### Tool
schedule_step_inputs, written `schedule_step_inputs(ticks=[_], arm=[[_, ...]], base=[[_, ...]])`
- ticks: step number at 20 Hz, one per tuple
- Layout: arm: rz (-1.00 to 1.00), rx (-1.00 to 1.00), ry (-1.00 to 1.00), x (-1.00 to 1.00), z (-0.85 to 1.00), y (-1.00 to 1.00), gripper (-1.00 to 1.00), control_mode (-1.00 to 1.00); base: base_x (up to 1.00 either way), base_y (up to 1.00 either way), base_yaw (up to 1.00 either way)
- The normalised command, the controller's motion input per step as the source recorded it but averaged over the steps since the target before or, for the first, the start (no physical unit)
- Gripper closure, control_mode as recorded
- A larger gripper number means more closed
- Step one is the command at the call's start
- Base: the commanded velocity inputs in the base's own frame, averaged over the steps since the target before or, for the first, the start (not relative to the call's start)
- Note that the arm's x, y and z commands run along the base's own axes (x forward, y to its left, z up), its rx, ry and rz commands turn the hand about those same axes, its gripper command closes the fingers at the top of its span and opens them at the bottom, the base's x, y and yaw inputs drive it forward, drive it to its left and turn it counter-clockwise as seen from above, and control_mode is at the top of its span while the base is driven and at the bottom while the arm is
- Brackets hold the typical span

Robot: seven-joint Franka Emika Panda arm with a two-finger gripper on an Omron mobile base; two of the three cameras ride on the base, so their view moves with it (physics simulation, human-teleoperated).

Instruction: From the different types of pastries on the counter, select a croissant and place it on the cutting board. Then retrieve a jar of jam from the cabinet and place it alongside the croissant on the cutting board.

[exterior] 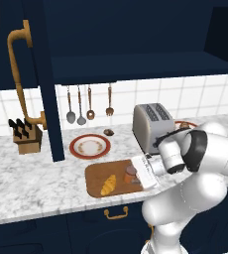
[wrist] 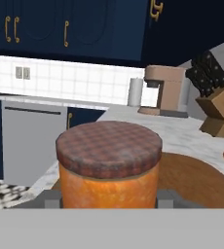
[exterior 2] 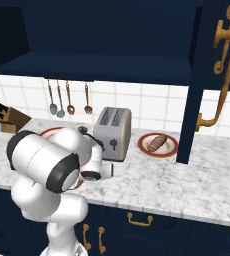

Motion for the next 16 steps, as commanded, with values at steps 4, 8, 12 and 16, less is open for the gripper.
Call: schedule_step_inputs(ticks=[4, 8, 12, 16], arm=[[-0.04, 0.00, 0.02, 0.26, -0.03, 0.15, 1.00, -1.00], [-0.04, 0.00, 0.07, 0.22, -0.32, 0.25, -1.00, -1.00], [-0.04, 0.01, 0.05, -0.06, -0.27, 0.01, -1.00, -1.00], [-0.04, 0.12, 0.05, -0.54, -0.03, -0.09, -1.00, -1.00]], base=[[0.00, 0.00, 0.00], [0.00, 0.00, 0.00], [0.00, 0.00, 0.00], [0.00, 0.00, 0.00]])
